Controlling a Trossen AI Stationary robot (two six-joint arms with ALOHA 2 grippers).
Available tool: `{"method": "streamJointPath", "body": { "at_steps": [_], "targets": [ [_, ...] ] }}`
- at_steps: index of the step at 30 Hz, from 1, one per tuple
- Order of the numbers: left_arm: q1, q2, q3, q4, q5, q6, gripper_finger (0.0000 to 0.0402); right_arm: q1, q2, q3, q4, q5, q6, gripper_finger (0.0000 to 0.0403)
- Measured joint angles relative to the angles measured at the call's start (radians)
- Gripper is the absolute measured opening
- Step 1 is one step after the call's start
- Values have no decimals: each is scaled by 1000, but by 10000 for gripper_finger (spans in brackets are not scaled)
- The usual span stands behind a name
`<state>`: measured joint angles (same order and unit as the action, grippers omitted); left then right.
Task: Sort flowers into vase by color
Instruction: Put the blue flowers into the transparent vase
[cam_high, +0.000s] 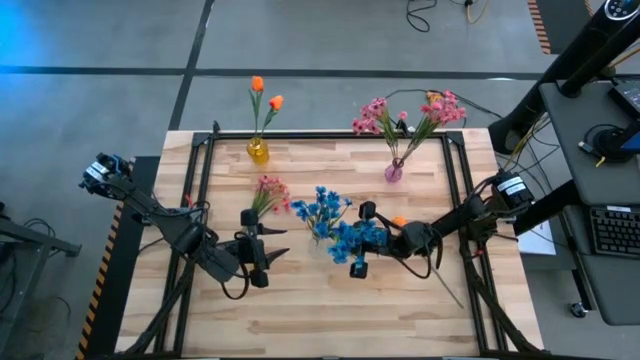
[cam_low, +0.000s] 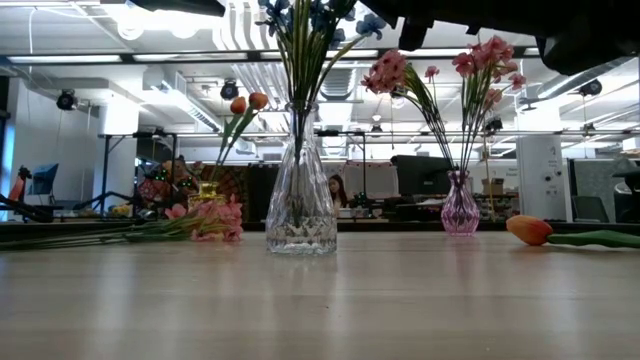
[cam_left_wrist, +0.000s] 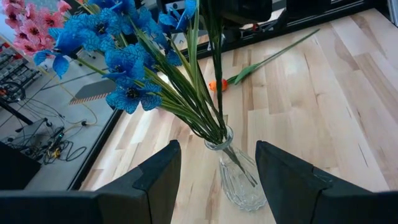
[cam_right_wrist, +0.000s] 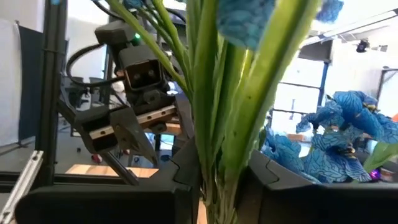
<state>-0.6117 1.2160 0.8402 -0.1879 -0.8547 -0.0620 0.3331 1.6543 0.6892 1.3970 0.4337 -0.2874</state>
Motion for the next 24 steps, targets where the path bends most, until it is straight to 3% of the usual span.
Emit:
{"method": "streamJointPath", "body": {
  "at_steps": [24],
  "targets": [
    [0,0,0,0,0,0,190,0,0,9,-89,40,40,164]
  ]
}}
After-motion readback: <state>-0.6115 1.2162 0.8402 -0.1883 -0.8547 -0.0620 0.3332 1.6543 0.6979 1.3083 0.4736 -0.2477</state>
